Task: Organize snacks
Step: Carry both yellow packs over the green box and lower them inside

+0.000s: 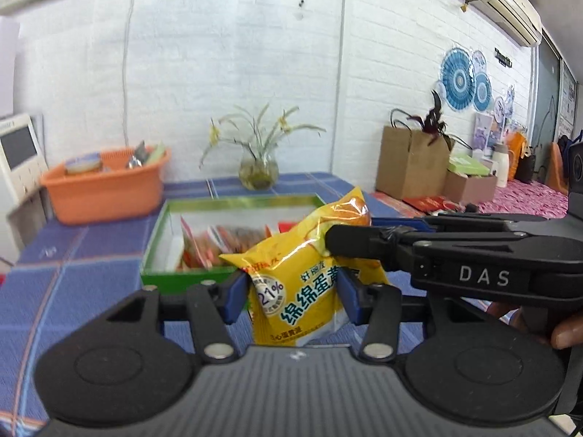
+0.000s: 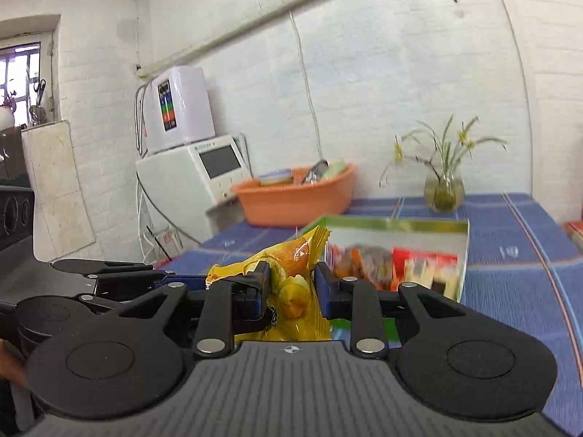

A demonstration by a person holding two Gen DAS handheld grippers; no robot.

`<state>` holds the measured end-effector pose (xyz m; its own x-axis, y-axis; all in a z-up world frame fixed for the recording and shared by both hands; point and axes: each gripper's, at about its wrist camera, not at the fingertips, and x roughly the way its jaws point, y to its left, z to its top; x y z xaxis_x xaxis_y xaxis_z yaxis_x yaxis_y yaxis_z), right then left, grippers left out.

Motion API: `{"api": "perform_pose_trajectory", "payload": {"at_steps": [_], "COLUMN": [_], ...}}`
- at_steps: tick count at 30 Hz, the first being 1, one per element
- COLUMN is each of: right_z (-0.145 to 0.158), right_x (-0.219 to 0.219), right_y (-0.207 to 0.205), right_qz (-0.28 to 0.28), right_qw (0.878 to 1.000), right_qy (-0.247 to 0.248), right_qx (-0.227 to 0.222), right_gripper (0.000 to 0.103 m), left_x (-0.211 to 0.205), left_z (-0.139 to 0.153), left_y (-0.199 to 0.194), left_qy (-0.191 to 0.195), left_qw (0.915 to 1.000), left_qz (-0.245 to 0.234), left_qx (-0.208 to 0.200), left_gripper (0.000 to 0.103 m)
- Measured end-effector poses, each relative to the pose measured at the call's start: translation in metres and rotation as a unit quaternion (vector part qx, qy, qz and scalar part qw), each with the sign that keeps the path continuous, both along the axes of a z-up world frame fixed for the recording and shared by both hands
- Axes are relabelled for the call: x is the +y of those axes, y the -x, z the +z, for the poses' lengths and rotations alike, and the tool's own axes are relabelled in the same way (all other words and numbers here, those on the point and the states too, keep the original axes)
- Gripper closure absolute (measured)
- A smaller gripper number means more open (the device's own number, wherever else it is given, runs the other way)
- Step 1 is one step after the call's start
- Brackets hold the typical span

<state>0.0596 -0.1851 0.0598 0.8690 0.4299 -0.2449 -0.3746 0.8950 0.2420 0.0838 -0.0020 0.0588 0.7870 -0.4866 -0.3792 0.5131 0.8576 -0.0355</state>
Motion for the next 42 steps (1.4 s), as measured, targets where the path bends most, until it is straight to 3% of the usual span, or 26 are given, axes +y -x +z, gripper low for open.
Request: {"api": "perform_pose_trajectory", "payload": {"at_steps": [6,13,19,28,31,35,38,40,42], "right_z": [0.014,0.011,0.019,-0.005,-0.019,-0.037,-0.045,-0.049,-0.055], "right_x": [-0.003,-0.007,-0.013,-0.032,-0.038,-0.047,-0.050,-0.051,-0.054], "right_y": [-0.016,-0.035,-0.065,-0.099,-0.107,-0.115,-0.121,-0.124,-0.127], "right_qz": [-0.002,-0.006,-0.052,-0.077,-0.103,-0.107,-0.118,-0.125,-0.144], "right_qw": [0.999,0.999,0.996,0.993,0.986,0.980,0.978,0.979,0.977], "right_qy": [-0.014,-0.033,-0.061,-0.091,-0.129,-0.166,-0.164,-0.153,-0.149], "right_qx": [-0.038,-0.040,-0.046,-0.013,0.008,0.033,0.049,0.055,0.058], "right_gripper": [0.054,0.055,0.054,0.055,0.057,0.068,0.069,0.064,0.048], "left_x": [0.000,-0.005,-0.020,-0.035,-0.040,-0.045,-0.048,-0.048,-0.049], "left_z": [0.018,0.021,0.034,0.011,0.000,-0.014,-0.025,-0.032,-0.036], "left_y": [-0.017,-0.040,-0.075,-0.118,-0.136,-0.150,-0.160,-0.166,-0.171], "left_qy": [0.009,-0.005,-0.007,0.001,0.008,0.003,0.008,0.015,0.019], "left_qw": [0.9995,0.9990,0.9977,0.9990,0.9994,0.9996,0.9995,0.9992,0.9988], "left_qz": [0.010,0.015,0.023,0.023,0.027,0.028,0.027,0.031,0.036], "left_qx": [-0.028,-0.043,-0.063,-0.039,-0.022,-0.006,0.011,0.021,0.029], "left_gripper": [0.053,0.053,0.053,0.053,0.053,0.055,0.054,0.054,0.054]}}
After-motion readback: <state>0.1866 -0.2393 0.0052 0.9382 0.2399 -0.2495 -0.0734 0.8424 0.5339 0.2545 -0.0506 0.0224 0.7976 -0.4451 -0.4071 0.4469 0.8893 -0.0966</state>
